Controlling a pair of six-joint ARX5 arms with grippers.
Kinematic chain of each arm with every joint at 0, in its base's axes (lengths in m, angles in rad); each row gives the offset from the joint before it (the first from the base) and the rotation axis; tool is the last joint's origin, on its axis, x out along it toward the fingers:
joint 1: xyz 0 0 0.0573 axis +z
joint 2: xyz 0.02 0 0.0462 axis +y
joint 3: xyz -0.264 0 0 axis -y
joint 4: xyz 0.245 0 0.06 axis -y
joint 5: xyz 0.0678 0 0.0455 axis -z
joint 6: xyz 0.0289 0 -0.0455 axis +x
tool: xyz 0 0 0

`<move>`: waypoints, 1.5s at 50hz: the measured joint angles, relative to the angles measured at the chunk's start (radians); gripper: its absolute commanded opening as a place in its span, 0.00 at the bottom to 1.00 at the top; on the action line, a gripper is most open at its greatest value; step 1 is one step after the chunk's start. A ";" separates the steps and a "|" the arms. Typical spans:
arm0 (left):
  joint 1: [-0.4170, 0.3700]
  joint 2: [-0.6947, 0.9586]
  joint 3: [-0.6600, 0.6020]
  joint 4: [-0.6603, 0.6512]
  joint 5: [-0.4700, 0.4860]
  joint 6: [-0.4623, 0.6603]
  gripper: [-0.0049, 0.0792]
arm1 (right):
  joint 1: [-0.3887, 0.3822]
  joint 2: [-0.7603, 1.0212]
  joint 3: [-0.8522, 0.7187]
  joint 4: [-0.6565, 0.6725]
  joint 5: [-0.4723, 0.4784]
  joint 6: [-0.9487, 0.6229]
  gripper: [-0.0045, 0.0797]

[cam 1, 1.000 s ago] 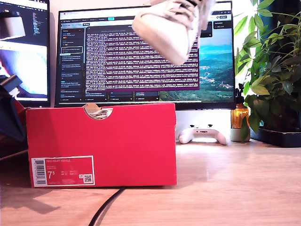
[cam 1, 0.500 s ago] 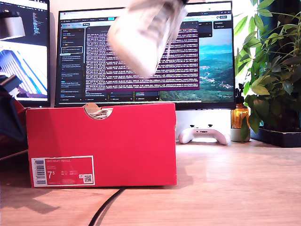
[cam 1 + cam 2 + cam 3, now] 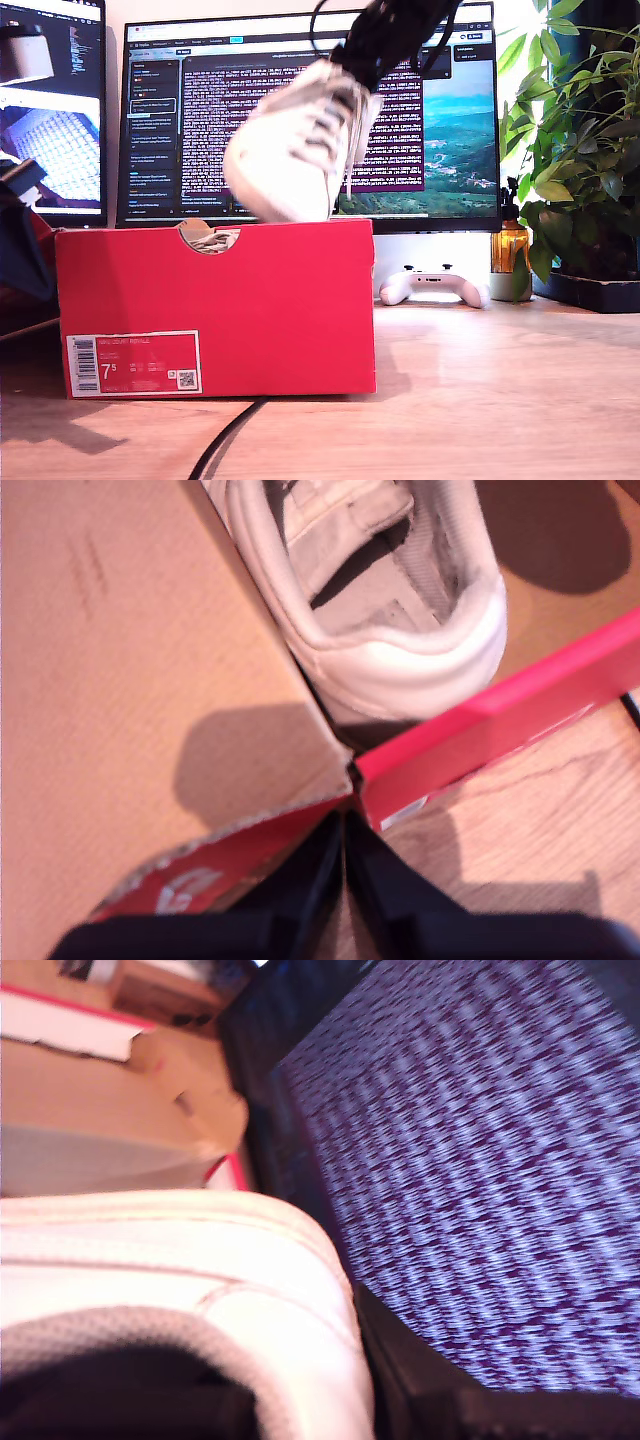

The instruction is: Pack the white shoes by picking the first shoe and placing it inside the red shoebox, left side, then picking and rotating the second shoe and placing it in the shoebox

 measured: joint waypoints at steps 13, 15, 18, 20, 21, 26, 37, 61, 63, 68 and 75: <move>0.000 0.000 0.000 0.000 0.000 0.000 0.04 | 0.000 0.079 0.000 -0.002 0.000 0.000 0.04; 0.000 0.000 0.000 0.000 0.000 0.000 0.04 | 0.000 0.088 0.000 -0.002 0.000 0.000 0.04; 0.000 0.000 0.000 0.000 0.000 0.000 0.04 | 0.000 0.099 0.000 -0.003 0.001 0.000 0.04; 0.000 0.000 0.000 0.000 0.000 0.000 0.04 | 0.000 0.105 0.000 -0.003 0.001 0.000 0.04; 0.000 0.000 0.000 0.000 0.000 0.000 0.04 | 0.000 0.109 0.000 -0.003 0.002 0.000 0.04; 0.000 0.000 0.000 0.000 0.000 0.000 0.04 | 0.000 0.120 0.000 -0.016 0.003 0.000 0.04; 0.000 0.000 0.000 0.000 0.000 0.000 0.04 | -0.001 0.146 0.000 -0.031 0.008 0.000 0.04; 0.000 0.000 0.000 0.000 0.000 0.000 0.04 | -0.013 0.202 0.006 -0.098 0.039 -0.037 0.25; 0.000 0.000 0.000 0.000 0.000 0.000 0.04 | -0.011 0.202 0.007 -0.098 0.039 -0.037 0.35; 0.000 0.000 0.000 0.000 0.000 0.000 0.04 | -0.008 0.202 0.007 -0.100 0.035 -0.033 0.47; 0.000 0.000 0.000 0.000 0.000 0.000 0.04 | 0.006 0.202 0.008 -0.099 0.050 -0.030 0.47</move>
